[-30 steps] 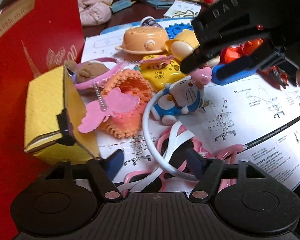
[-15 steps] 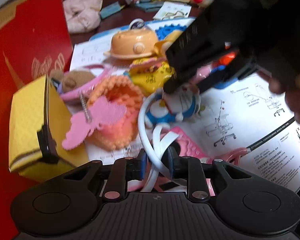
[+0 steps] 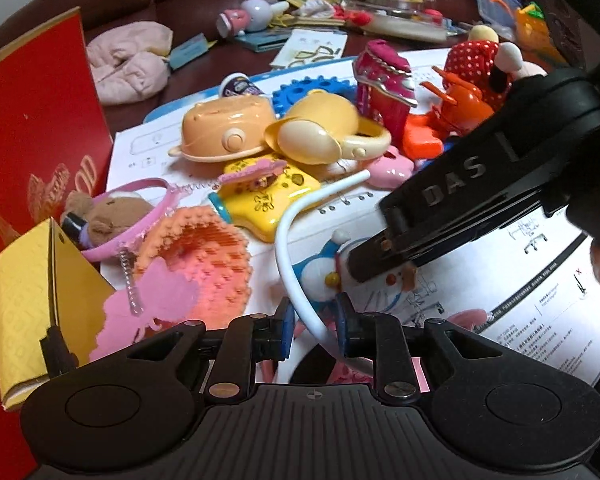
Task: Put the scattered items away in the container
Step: 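Lower the right gripper to the blue Doraemon figure while the left gripper approaches it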
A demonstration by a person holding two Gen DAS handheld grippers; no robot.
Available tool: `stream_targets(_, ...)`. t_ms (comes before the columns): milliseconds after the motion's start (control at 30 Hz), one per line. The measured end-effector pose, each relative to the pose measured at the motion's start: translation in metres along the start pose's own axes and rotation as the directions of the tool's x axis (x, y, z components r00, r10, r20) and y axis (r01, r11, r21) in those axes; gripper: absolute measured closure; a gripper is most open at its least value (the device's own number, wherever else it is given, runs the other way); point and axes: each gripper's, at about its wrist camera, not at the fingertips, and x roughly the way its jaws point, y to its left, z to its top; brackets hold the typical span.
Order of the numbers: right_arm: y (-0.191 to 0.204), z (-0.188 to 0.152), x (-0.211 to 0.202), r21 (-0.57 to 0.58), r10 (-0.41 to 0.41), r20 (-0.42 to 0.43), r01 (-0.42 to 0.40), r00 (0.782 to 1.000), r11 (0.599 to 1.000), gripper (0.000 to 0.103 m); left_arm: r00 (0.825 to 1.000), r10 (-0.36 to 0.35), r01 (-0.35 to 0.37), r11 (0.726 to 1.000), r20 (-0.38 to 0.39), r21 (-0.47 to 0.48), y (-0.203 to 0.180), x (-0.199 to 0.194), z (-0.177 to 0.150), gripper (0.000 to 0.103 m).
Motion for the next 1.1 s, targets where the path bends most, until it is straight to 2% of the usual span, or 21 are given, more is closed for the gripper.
stream_targets(133,-0.01,-0.002,-0.007,0.006,-0.031,0.018,0.031,0.999,1.0,0.051,1.0,0.002,-0.003,0.999,-0.011,-0.033,0.007,-0.001,-0.004,0.081)
stream_targets(200,-0.016,-0.003,-0.01,0.018,-0.039,0.025,0.039,0.999,0.999,0.051,1.0,0.015,-0.015,0.999,-0.016,-0.041,0.011,-0.001,-0.005,0.072)
stream_targets(333,-0.023,-0.007,-0.015,0.037,-0.057,0.032,0.056,0.998,0.998,0.05,1.0,0.014,-0.014,1.0,-0.004,-0.02,0.009,-0.005,-0.005,0.079)
stream_targets(467,-0.027,-0.02,-0.015,0.016,-0.063,-0.026,0.063,0.998,0.998,0.051,1.0,-0.004,0.004,1.0,0.01,0.01,0.001,-0.006,-0.001,0.079)
stream_targets(600,-0.038,-0.017,-0.033,0.063,-0.064,0.043,0.061,0.997,0.996,0.051,1.0,-0.024,0.024,0.999,-0.004,-0.036,0.006,-0.003,0.005,0.078)
stream_targets(733,-0.042,-0.007,-0.046,0.077,-0.054,0.096,0.047,0.994,0.996,0.05,1.0,0.009,-0.009,1.0,-0.005,-0.028,0.01,-0.004,0.004,0.063)
stream_targets(867,-0.038,-0.009,-0.034,0.095,-0.017,0.068,0.01,0.998,0.995,0.05,1.0,0.01,-0.01,1.0,0.017,-0.015,0.01,-0.008,0.005,0.061)
stream_targets(933,-0.038,-0.01,-0.029,0.128,0.021,0.058,-0.028,0.998,0.991,0.05,0.999,-0.003,0.002,1.0,0.032,0.021,0.006,-0.01,0.007,0.053)
stream_targets(1000,-0.036,-0.008,-0.023,0.155,0.05,0.054,-0.058,0.997,0.986,0.048,0.999,-0.022,0.018,0.998,0.047,0.068,0.0,-0.012,0.008,0.04)
stream_targets(1100,-0.034,-0.004,-0.014,0.165,0.031,0.04,-0.037,0.999,0.986,0.047,0.996,-0.052,0.041,0.987,0.066,0.158,-0.013,-0.012,0.011,0.029)
